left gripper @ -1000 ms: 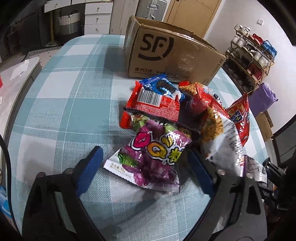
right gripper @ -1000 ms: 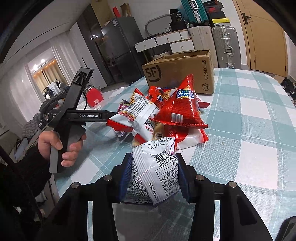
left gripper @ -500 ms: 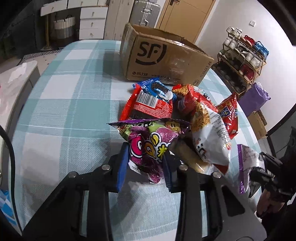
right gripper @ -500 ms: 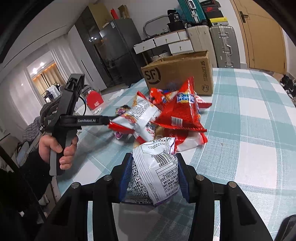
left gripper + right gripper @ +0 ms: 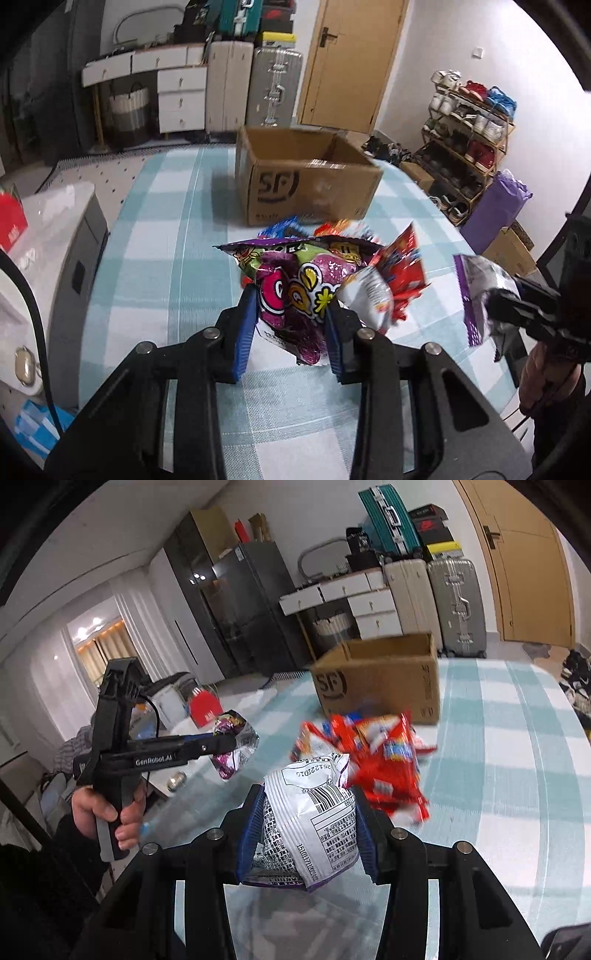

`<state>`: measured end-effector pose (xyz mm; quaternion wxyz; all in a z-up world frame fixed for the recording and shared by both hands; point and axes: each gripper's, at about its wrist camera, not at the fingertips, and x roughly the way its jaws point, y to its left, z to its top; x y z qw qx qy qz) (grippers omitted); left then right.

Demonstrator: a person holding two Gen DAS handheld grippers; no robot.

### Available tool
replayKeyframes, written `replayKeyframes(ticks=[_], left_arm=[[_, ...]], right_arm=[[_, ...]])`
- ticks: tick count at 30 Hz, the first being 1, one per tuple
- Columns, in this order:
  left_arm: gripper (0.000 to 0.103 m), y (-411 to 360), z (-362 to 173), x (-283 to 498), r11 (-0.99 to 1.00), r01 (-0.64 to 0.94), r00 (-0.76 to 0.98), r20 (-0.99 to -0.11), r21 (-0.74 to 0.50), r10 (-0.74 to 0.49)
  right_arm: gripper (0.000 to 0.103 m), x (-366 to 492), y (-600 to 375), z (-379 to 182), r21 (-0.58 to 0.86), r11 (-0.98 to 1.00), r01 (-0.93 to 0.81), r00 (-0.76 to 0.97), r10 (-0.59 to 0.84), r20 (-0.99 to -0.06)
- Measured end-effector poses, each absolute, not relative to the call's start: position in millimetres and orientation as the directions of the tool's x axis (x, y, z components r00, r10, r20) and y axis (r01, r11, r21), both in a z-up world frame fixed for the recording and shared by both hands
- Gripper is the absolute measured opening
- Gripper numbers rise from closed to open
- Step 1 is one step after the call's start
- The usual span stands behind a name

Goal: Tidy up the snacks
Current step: 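Lift both held bags and carry them over the open cardboard box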

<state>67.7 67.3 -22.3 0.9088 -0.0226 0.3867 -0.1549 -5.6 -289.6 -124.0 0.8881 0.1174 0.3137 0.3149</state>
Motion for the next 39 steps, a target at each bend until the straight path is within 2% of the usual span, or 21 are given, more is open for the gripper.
replayKeyframes(ticks=[12, 23, 29, 39], left_arm=[[0.030, 51, 94, 82, 0.924, 0.350, 0.676, -0.640, -0.156, -0.364], [0.031, 9, 173, 168, 0.917, 0.375, 0.676, -0.636, -0.137, -0.371], [0.031, -16, 169, 247, 0.930, 0.348, 0.658, -0.677, -0.115, -0.330], [0.031, -25, 81, 334, 0.952, 0.283, 0.577, -0.772, -0.116, -0.266]], right_arm=[[0.046, 39, -294, -32, 0.436, 0.730, -0.526, 0.649, 0.676, -0.349], [0.046, 124, -307, 32, 0.462, 0.731, -0.502, 0.682, 0.664, -0.309], [0.046, 193, -313, 44, 0.464, 0.759, -0.456, 0.696, 0.630, -0.345], [0.046, 291, -287, -10, 0.394, 0.818, -0.418, 0.654, 0.572, -0.494]])
